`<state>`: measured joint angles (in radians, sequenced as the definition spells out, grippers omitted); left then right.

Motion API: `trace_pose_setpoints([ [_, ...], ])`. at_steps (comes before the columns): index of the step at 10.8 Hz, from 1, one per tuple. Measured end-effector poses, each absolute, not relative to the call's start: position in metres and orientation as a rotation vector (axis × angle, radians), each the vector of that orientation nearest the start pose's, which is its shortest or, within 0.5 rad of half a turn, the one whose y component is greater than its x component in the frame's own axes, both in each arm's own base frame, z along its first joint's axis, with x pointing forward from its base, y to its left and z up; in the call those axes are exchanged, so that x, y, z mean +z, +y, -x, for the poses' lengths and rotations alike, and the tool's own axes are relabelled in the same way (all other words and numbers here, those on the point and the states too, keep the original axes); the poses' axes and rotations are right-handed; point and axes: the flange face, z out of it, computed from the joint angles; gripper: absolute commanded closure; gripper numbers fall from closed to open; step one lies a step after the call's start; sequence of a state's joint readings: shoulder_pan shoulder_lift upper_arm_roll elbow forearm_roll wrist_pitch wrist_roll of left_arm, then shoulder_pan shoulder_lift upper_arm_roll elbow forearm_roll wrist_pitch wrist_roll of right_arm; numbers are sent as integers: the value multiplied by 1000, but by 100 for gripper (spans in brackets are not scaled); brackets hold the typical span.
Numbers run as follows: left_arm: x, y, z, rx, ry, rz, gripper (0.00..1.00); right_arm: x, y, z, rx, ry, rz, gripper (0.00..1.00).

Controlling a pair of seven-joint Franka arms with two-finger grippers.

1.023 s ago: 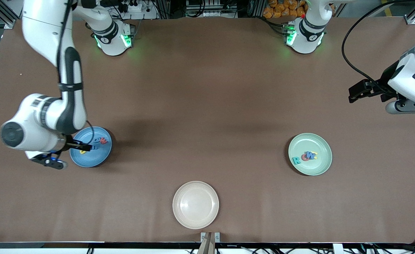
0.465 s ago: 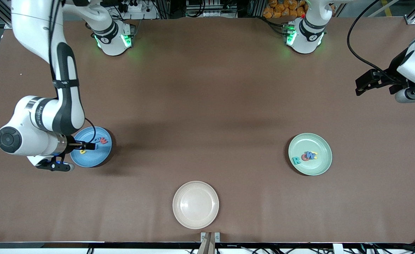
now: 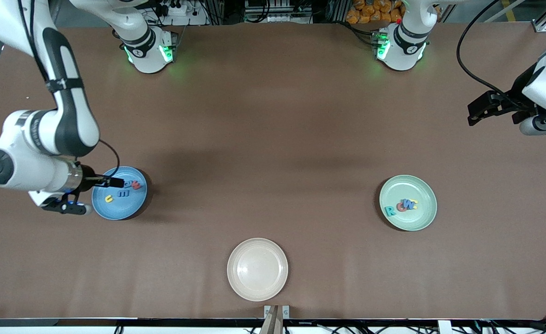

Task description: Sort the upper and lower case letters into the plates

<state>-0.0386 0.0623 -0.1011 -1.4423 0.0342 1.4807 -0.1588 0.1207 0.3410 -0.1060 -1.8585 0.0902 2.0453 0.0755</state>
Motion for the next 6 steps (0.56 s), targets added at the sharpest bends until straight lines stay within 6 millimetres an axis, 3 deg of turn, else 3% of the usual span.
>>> trace_pose_setpoints([
  [3,643,-73,-560,28,-34,3109,0,319,42,-556,151,49,3123,0],
  [6,643,-73,-560,27,-34,3109,0,375,61,-539,12,-24,3127,0],
])
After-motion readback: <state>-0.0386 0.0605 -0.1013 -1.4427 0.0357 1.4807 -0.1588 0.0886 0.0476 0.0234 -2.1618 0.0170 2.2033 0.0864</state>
